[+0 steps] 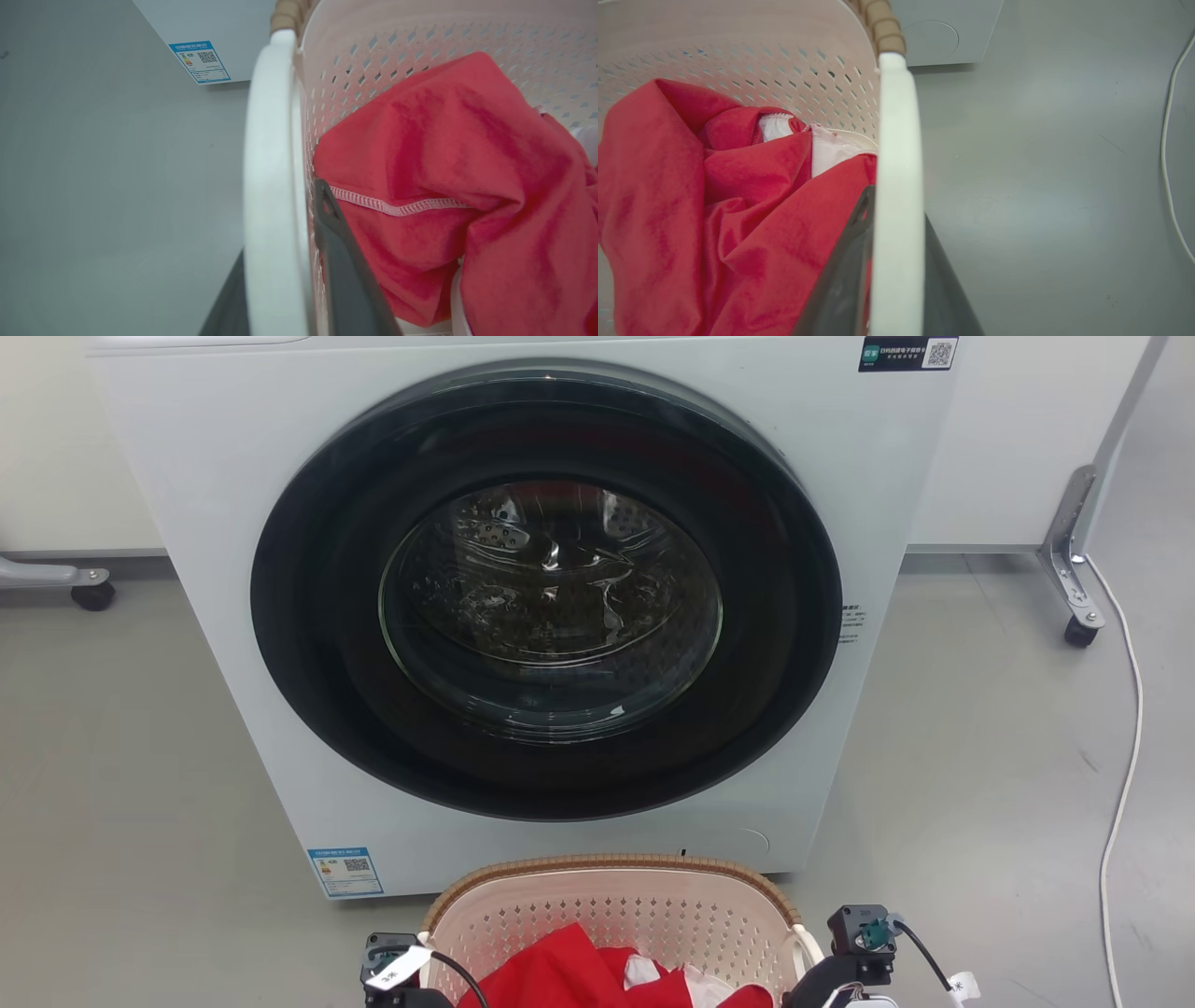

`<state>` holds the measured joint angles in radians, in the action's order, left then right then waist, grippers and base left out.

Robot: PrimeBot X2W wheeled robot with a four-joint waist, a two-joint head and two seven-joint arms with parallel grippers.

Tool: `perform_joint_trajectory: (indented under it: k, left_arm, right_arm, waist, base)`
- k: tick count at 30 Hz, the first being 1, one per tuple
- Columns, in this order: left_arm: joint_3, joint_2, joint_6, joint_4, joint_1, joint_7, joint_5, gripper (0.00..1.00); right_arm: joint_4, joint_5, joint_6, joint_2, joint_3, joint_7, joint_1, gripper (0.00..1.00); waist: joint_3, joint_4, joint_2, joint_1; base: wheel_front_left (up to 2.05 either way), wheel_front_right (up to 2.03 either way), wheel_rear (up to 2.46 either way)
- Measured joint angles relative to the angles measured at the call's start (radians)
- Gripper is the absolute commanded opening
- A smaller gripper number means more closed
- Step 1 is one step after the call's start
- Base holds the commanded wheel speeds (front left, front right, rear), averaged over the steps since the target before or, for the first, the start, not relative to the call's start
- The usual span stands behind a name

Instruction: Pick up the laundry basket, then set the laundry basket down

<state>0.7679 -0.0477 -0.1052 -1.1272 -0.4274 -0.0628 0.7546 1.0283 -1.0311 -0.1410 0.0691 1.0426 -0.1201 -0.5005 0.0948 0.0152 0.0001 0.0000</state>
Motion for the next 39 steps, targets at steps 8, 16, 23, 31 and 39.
perform_joint_trajectory:
  k: [8, 16, 23, 31, 39]
  left_arm:
    - [0.007, 0.0, 0.0, 0.0, 0.0, 0.003, 0.005, 0.0]
    - [0.009, -0.001, -0.001, 0.0, -0.001, 0.012, 0.028, 0.0]
    - [0.001, -0.001, -0.005, -0.005, -0.029, 0.031, 0.036, 0.0]
    - [-0.013, 0.001, -0.009, -0.003, -0.085, 0.06, 0.036, 0.0]
    - [-0.02, 0.0, -0.009, -0.004, -0.135, 0.091, 0.036, 0.0]
  right_arm:
    - [0.004, -0.018, 0.0, 0.001, 0.016, 0.008, -0.002, 0.0]
    - [0.009, -0.028, 0.0, 0.001, 0.026, 0.016, -0.009, 0.0]
    - [0.014, -0.028, 0.0, 0.001, 0.035, 0.026, -0.057, 0.0]
    - [0.035, -0.026, 0.0, 0.0, 0.037, 0.049, -0.119, 0.0]
    - [0.05, -0.023, 0.0, -0.002, 0.035, 0.069, -0.184, 0.0]
  waist:
    - [-0.005, 0.0, 0.0, 0.0]
    - [-0.031, 0.002, 0.0, 0.0]
    - [-0.081, 0.004, -0.0001, 0.0]
    - [-0.174, 0.004, 0.0, 0.0001]
    - [-0.286, 0.006, 0.0, 0.0002]
  base:
    - [0.0, 0.0, 0.0]
    - [0.0, 0.0, 0.0]
    - [0.0, 0.0, 0.0]
    - [0.0, 0.0, 0.0]
    - [0.0, 0.0, 0.0]
